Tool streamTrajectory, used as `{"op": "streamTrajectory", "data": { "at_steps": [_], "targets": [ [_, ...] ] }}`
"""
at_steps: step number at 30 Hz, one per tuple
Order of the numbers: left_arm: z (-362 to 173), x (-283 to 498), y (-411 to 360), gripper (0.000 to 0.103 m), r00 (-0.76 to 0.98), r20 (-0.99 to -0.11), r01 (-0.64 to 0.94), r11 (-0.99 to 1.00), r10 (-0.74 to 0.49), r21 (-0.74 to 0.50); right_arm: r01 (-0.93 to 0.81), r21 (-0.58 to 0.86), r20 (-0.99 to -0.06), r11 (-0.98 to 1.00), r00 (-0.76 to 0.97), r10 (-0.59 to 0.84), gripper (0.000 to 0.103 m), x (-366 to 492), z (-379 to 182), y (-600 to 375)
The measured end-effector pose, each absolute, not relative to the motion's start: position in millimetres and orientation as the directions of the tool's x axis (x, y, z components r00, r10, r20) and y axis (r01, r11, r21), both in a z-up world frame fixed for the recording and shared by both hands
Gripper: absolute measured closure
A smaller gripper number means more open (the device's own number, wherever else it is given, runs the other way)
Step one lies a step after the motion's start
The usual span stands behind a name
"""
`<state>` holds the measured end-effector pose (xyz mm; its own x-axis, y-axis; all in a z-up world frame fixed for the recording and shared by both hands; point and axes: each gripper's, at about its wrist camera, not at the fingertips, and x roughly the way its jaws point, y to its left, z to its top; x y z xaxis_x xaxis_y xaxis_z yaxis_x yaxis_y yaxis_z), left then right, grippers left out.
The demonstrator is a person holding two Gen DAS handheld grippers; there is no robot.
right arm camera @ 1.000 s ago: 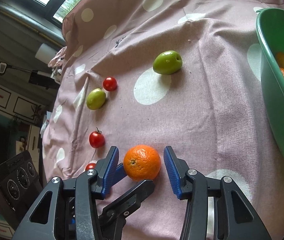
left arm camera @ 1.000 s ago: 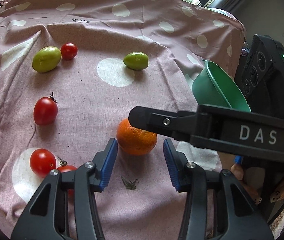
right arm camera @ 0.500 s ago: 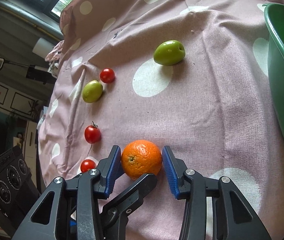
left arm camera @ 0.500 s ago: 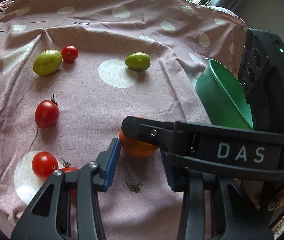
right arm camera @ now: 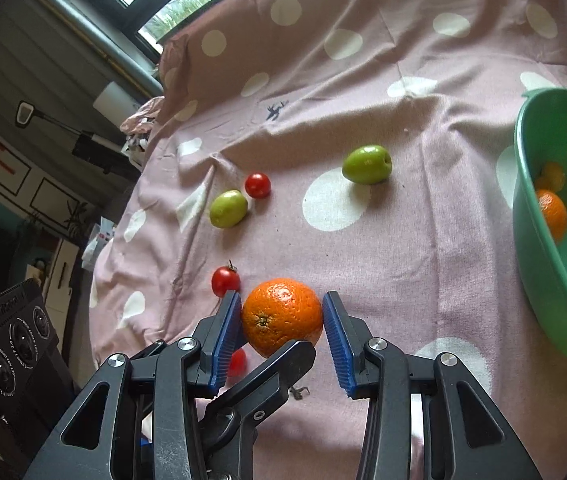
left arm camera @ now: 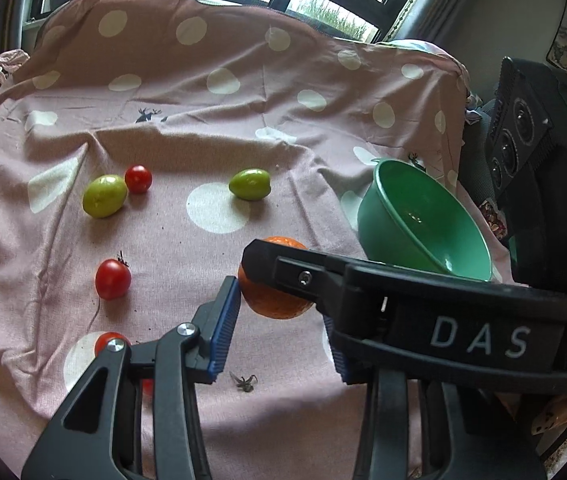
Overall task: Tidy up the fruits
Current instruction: 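Lift the orange with the right gripper and carry it over the bowl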
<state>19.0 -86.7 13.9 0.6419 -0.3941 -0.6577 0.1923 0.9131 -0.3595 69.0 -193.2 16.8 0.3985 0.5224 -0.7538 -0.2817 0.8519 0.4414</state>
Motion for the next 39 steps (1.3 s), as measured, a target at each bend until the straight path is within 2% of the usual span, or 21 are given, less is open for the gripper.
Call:
{"op": "streamTrajectory", "data": {
  "at_steps": [12,22,31,39],
  "targets": [
    [64.7,12.0,-131.5,0.062,0.709,-0.586,0.286,0.92,-0.392,-0.269,-0.306,0.417,-0.658,0.856,0.548,0.517,0.059,49.4,68.7,-230.0],
    [85.1,19.8,-178.5,0.062,0.698,-0.555,0.383,0.891,-0.453,-0.246,-0.253,0.42,-0.597,0.872,0.646,0.475,0.058,41.9,90.1,-278.6],
    [87.2,32.7,-218.5,0.062,0.657,-0.552,0.461,0.853,-0.514,-0.246,-0.171,0.429,-0.58,0.887,0.7,0.416,0.058,39.4,94.7,-319.6],
    [78.1,48.4,-248.7,0.062,0.599,-0.578,0.5,0.823,-0.554,-0.27,-0.085,0.446,-0.602,0.891,0.708,0.369,0.058,46.1,86.0,-351.1]
  ]
}}
